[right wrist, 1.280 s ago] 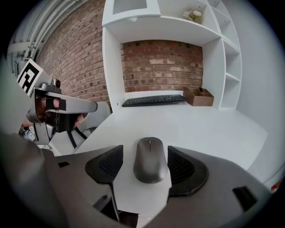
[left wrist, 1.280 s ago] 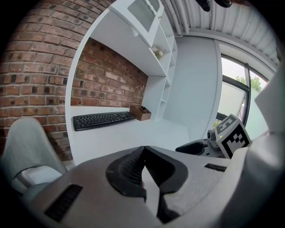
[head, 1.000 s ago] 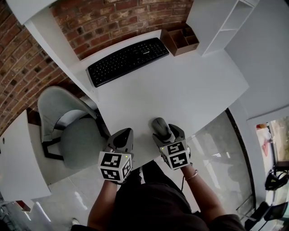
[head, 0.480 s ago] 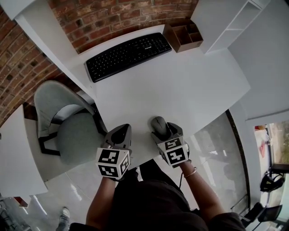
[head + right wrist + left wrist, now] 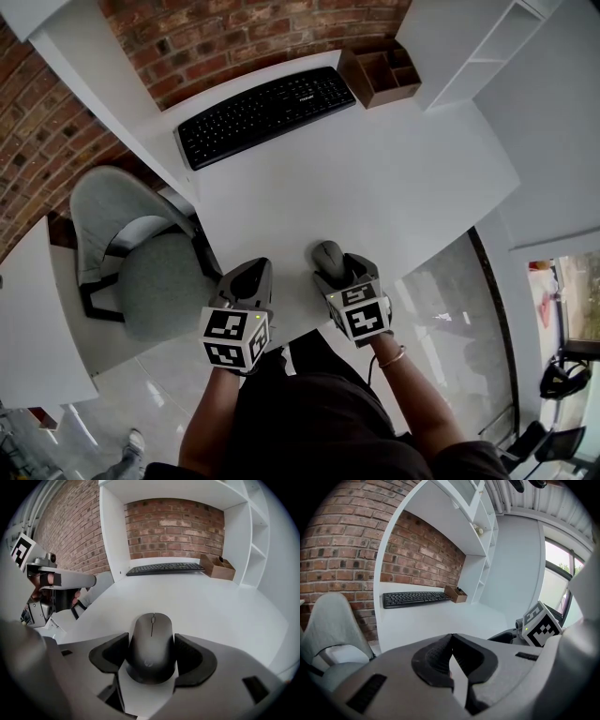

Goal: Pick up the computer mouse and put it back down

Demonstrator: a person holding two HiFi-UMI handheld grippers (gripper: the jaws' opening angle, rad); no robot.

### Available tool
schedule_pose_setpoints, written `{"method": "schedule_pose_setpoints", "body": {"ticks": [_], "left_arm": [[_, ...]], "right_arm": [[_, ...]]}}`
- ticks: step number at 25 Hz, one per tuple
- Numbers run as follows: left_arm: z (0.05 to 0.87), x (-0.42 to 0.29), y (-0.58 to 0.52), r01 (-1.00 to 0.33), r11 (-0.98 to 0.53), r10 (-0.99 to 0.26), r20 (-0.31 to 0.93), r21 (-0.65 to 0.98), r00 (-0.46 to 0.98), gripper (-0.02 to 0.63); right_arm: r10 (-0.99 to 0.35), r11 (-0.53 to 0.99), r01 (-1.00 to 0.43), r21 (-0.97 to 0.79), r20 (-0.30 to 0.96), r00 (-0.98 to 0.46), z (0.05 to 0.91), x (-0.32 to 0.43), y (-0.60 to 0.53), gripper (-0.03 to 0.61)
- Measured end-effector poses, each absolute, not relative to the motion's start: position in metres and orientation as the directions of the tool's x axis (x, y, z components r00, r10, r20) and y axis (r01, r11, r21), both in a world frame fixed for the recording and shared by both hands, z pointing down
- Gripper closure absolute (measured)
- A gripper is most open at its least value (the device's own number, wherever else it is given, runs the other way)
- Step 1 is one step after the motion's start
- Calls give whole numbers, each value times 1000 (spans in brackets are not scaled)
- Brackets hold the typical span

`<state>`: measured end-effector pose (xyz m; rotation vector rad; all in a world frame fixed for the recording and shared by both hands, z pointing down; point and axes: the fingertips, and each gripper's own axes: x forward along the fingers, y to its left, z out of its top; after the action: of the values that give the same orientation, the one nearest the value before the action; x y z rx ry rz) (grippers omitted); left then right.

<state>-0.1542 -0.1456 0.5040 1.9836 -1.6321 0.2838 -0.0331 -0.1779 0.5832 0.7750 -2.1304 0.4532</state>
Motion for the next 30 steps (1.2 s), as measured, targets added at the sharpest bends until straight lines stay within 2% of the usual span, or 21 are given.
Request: {"method": "schedule_pose_setpoints", "body": {"ticks": [30], "left_arm": [[492, -157, -133, -955, -141, -844, 472, 262, 254, 604]], "right_arm": [[-441, 709, -703, -54, 744, -502, 565, -28, -185, 285]]}}
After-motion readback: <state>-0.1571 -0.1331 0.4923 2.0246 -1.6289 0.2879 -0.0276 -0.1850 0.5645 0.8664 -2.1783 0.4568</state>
